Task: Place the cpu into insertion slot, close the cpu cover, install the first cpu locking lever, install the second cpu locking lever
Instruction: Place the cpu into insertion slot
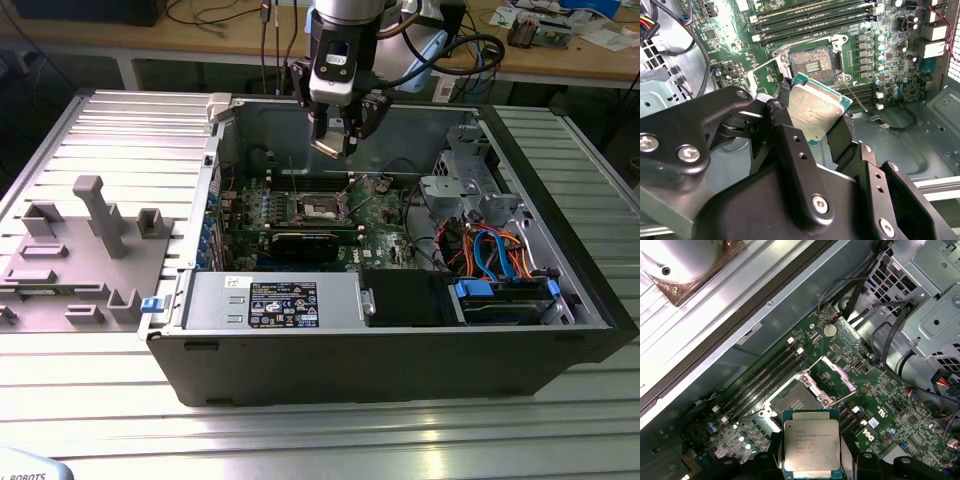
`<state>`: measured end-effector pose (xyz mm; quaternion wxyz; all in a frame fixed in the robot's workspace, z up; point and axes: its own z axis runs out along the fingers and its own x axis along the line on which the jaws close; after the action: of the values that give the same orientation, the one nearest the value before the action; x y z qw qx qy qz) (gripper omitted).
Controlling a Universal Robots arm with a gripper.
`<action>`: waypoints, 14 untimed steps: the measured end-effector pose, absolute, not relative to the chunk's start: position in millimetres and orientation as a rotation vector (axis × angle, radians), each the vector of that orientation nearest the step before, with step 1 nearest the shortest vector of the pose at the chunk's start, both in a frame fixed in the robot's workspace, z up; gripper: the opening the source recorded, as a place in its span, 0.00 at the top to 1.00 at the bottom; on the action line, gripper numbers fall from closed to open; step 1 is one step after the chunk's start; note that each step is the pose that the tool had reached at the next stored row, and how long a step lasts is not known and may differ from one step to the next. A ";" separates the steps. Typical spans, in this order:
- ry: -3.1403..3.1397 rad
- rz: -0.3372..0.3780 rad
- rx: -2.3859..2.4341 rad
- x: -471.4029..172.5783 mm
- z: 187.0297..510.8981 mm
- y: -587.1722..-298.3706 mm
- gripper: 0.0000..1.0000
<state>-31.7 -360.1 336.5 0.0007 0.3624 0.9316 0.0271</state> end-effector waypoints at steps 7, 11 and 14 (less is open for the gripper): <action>2.921 0.085 1.150 -31.7 336.5 -360.1 0.46; 2.918 0.086 1.157 -31.6 336.4 -360.1 0.46; 2.915 0.085 1.163 -31.7 336.5 -360.1 0.46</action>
<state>-31.7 -360.1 336.5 0.0009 0.3704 0.9285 0.0271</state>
